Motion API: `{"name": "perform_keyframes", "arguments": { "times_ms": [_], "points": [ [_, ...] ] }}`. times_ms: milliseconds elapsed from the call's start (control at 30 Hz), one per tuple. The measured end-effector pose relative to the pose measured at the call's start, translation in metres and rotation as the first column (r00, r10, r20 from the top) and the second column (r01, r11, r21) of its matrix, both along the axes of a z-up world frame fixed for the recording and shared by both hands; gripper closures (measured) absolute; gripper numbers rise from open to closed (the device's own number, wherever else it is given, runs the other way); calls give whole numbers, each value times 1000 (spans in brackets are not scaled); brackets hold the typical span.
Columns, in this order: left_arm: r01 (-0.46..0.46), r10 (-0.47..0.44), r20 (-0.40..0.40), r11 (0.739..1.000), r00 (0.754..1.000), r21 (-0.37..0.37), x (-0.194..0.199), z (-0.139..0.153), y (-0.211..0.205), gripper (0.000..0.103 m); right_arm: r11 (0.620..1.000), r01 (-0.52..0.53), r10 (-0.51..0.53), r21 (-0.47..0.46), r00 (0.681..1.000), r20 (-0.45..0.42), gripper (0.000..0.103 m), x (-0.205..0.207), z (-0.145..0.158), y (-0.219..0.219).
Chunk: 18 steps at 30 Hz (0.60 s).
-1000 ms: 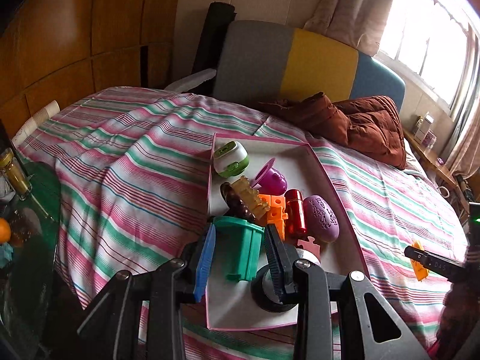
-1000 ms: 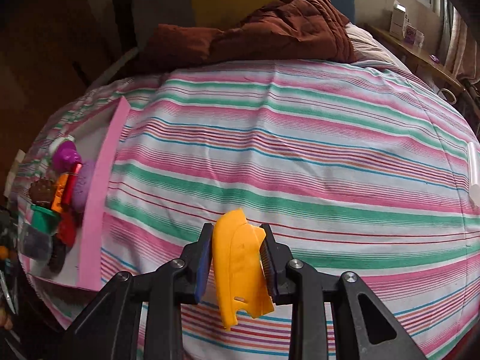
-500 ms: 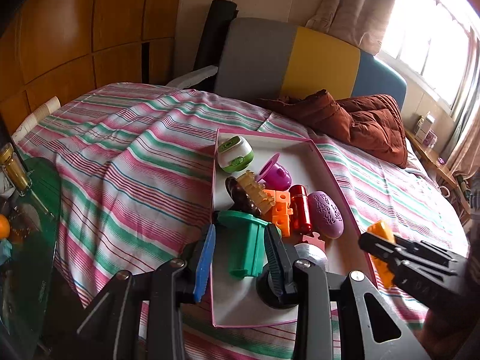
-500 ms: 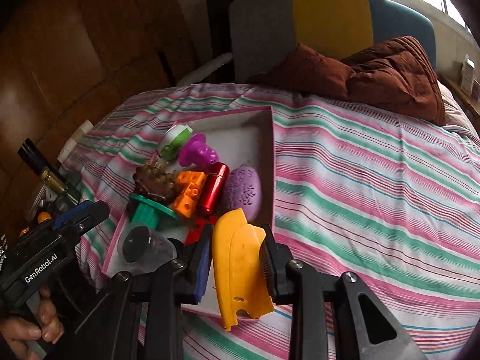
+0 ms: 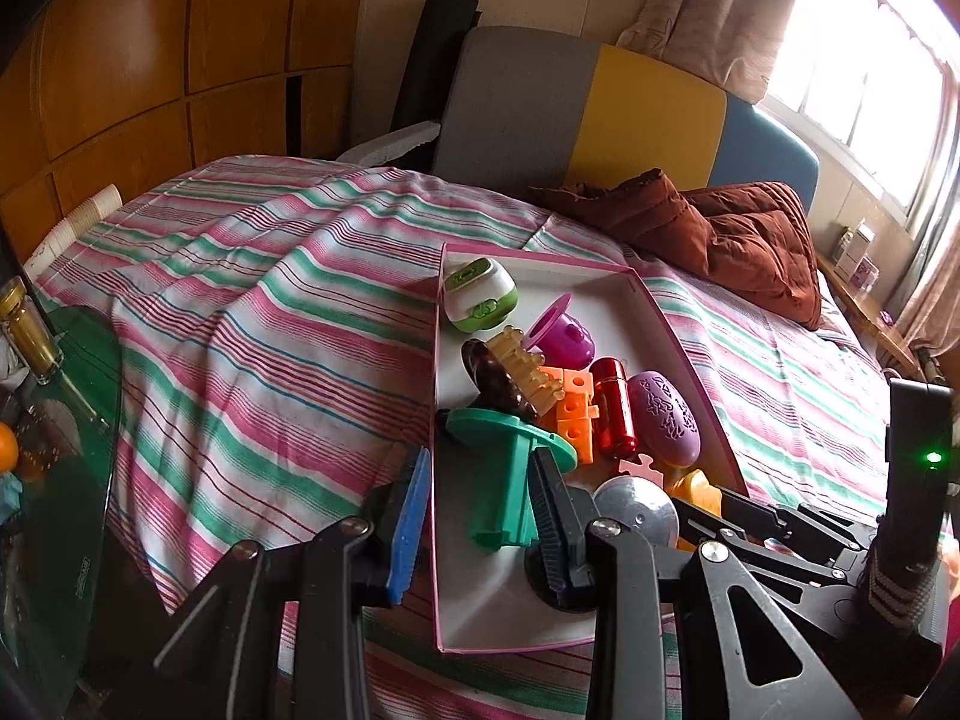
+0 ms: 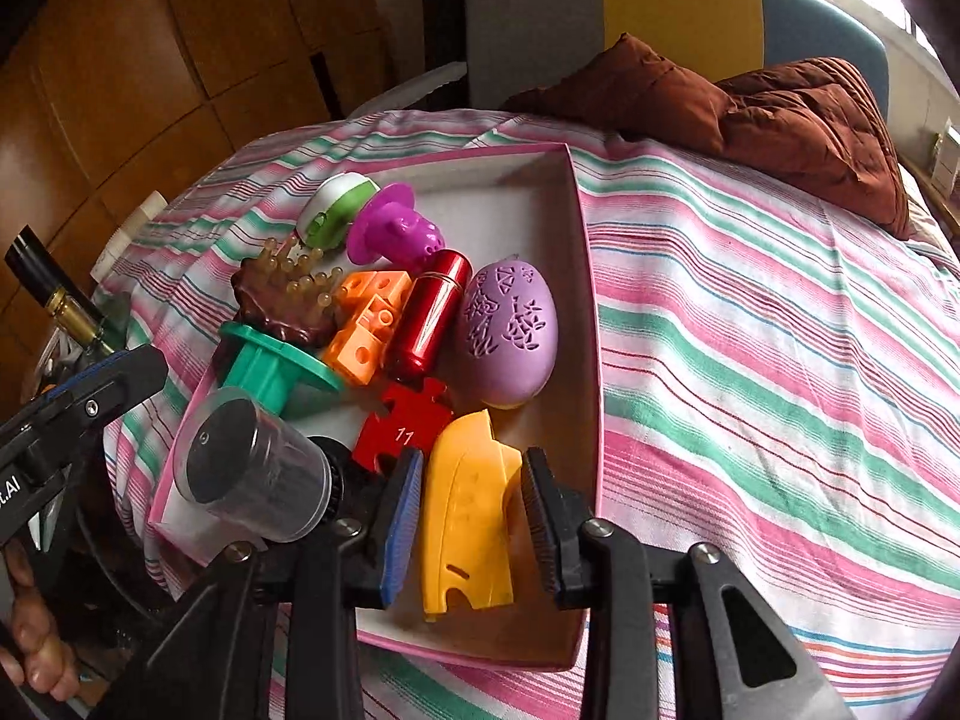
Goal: Organize rigid objects
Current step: 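Carry the yellow piece into the tray with the right tool, then open the right tool to release the yellow piece in the tray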
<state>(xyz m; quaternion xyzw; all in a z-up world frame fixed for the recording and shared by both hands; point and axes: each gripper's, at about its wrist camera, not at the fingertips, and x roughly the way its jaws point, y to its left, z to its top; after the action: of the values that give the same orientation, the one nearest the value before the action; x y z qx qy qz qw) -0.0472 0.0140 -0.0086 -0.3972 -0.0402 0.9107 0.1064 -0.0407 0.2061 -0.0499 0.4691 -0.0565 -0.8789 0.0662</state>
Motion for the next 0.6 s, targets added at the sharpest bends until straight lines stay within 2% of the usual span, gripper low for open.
{"name": "perform_keyframes", "arguments": {
  "times_ms": [367,600],
  "points": [
    [18,-18,-9,1000,1000,-14,5,3,8,68,1000,10,-10,26,1000,-5,68,6,1,-2],
    [21,-21,-22,1000,1000,-11,12,7,9,55,998,38,-34,56,997,-72,67,16,15,-6]
  ]
}}
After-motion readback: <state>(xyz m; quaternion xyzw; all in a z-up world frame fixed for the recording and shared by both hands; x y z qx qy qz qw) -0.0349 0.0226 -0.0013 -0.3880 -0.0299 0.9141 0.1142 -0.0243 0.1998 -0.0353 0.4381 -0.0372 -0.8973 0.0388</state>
